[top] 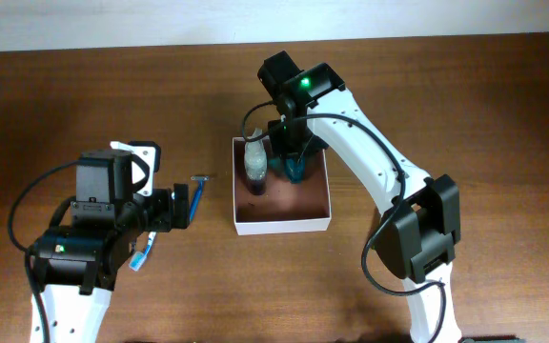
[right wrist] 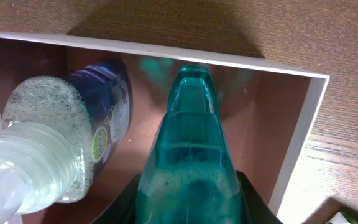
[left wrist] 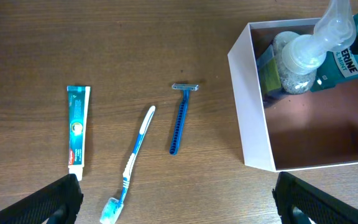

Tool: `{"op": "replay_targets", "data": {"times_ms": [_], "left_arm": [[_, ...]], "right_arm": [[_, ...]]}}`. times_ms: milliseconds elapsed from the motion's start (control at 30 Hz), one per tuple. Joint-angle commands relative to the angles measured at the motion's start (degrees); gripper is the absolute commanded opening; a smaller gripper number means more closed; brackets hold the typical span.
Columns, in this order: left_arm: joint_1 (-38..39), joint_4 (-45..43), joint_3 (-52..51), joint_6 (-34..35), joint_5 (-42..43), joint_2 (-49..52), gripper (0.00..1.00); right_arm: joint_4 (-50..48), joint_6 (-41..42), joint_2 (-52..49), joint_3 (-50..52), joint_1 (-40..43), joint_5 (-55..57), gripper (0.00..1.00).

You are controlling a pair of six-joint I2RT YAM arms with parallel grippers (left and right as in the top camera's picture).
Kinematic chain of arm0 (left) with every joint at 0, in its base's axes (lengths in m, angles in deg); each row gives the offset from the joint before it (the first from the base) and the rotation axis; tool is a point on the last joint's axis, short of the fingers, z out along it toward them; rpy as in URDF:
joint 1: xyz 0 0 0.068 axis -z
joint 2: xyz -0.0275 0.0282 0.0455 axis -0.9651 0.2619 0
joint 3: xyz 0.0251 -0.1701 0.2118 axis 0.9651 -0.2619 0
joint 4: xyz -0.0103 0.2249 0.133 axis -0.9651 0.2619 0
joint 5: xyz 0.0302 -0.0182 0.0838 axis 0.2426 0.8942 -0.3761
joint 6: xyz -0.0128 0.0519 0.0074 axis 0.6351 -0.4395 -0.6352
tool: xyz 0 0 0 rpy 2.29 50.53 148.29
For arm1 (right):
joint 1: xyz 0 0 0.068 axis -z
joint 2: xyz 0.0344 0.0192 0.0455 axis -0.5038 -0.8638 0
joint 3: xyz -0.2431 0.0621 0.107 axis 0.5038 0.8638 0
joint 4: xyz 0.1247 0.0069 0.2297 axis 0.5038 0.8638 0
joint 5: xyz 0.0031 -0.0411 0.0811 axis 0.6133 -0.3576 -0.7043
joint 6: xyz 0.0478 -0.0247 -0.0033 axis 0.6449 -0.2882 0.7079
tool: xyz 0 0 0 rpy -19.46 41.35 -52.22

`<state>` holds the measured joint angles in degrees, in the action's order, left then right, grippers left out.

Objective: Pack container
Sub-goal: 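Carry the mouthwash bottle into the box beside the soap and release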

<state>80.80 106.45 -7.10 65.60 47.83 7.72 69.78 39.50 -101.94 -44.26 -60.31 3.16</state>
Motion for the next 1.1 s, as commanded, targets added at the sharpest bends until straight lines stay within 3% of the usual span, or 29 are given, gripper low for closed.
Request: {"op": "replay_targets", "data": {"times_ms": [0, 33, 133, 167, 500, 800, 900, 1067], "left_arm": [[-0.1, 0.1, 1.2, 0.3, 0.6, 0.0, 0.99], [-0.1, 0.1, 1.2, 0.3, 0.6, 0.0, 0.99], [-0.1, 0.1, 1.2, 0.4, 0.6, 0.0, 0.99], [-0.1, 0.1, 1.2, 0.3, 0.6, 0.0, 0.99], [-0.1, 0.1, 1.2, 0.3, 0.6, 0.0, 0.99], [-0.1, 0.1, 1.2, 0.3, 0.6, 0.0, 0.99], [-0.1, 0.1, 1.2, 0.3, 0.6, 0.0, 0.99], [-0.1, 0.1, 1.2, 0.3, 0.6, 0.0, 0.99]], "right_arm": [[-0.2, -0.4, 0.7, -1.0, -0.4, 0.0, 0.33], [-0.1, -0.4, 0.7, -1.0, -0.4, 0.0, 0.43], [0.0, -0.4, 0.7, -0.9, -0.4, 0.0, 0.56], [0.1, -0.4, 0.7, -0.9, -0.4, 0.0, 0.67], [2.3, -1.7, 3.2, -1.0, -0.4, 1.9, 0.70], [2.7, -2.3, 20.6, -1.1, 0.3, 6.5, 0.75], [4.3, -1.1, 29.1, -1.1, 4.3, 8.8, 0.79], [10.6, 1.4, 33.4, -1.1, 15.9, 8.4, 0.91]]}}
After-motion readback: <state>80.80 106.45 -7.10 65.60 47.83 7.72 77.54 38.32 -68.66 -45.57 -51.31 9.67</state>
